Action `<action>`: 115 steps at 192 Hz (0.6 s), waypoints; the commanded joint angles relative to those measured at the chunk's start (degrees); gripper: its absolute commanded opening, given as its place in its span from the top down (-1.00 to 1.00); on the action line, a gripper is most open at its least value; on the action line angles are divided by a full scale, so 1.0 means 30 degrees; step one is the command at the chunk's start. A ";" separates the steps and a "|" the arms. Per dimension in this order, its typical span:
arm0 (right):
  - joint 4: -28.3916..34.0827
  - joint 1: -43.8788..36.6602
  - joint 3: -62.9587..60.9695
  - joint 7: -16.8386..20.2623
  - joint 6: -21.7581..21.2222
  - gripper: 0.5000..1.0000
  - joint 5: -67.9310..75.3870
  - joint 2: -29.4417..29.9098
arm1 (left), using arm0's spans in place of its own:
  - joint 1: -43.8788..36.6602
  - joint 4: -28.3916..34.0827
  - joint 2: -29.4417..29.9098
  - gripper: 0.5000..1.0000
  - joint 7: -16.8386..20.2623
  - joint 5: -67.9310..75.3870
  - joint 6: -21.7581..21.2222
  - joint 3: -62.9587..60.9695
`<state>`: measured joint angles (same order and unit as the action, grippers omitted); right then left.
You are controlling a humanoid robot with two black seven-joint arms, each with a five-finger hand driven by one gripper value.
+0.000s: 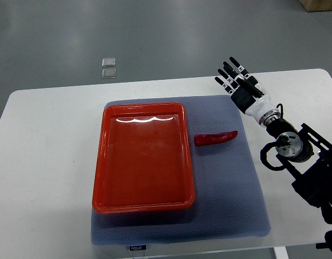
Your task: Place red pepper on red tray
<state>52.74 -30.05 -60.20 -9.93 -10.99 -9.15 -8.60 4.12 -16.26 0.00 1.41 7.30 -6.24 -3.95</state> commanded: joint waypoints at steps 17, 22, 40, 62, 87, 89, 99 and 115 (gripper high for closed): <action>-0.0001 -0.0002 0.0028 0.0000 0.0000 -0.65 -0.0026 0.0083 | 0.0003 -0.0001 0.0000 -1.00 0.0000 -0.0002 0.0000 -0.0002; -0.0001 -0.0002 0.0058 0.0000 0.0000 -0.65 -0.0026 0.0083 | 0.0003 -0.0001 0.0000 -1.00 0.0000 -0.0031 0.0000 -0.0002; -0.0001 -0.0002 0.0116 0.0000 0.0000 -0.65 -0.0026 0.0083 | 0.0003 0.0058 0.0000 -1.00 0.0000 -0.0031 0.0000 0.0027; -0.0001 -0.0149 0.0175 0.0088 -0.0205 -0.65 -0.0172 -0.0034 | 0.0003 0.0116 0.0000 -1.00 0.0029 -0.0031 0.0000 0.0057; -0.0001 -0.0705 0.0849 0.0381 -0.0644 -0.65 -0.1139 -0.0473 | 0.0003 0.0116 0.0000 -1.00 0.0000 -0.0031 0.0000 0.0057; -0.0001 -0.0823 0.0995 0.0410 -0.0644 -0.65 -0.1315 -0.0591 | 0.0003 0.0116 0.0000 -1.00 0.0000 -0.0031 0.0000 0.0057; -0.0001 -0.1291 0.2226 0.0556 -0.0674 -0.65 -0.2252 -0.1206 | 0.0003 0.0116 0.0000 -1.00 0.0000 -0.0031 0.0000 0.0057; -0.0001 -0.2608 0.4713 0.0761 -0.0703 -0.65 -0.3686 -0.2405 | -0.0026 0.0116 0.0000 -1.00 0.0000 -0.0031 0.0000 0.0027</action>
<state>52.74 -33.92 -53.52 -8.36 -12.91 -15.65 -12.17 4.12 -15.89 0.00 1.42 7.20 -6.24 -3.78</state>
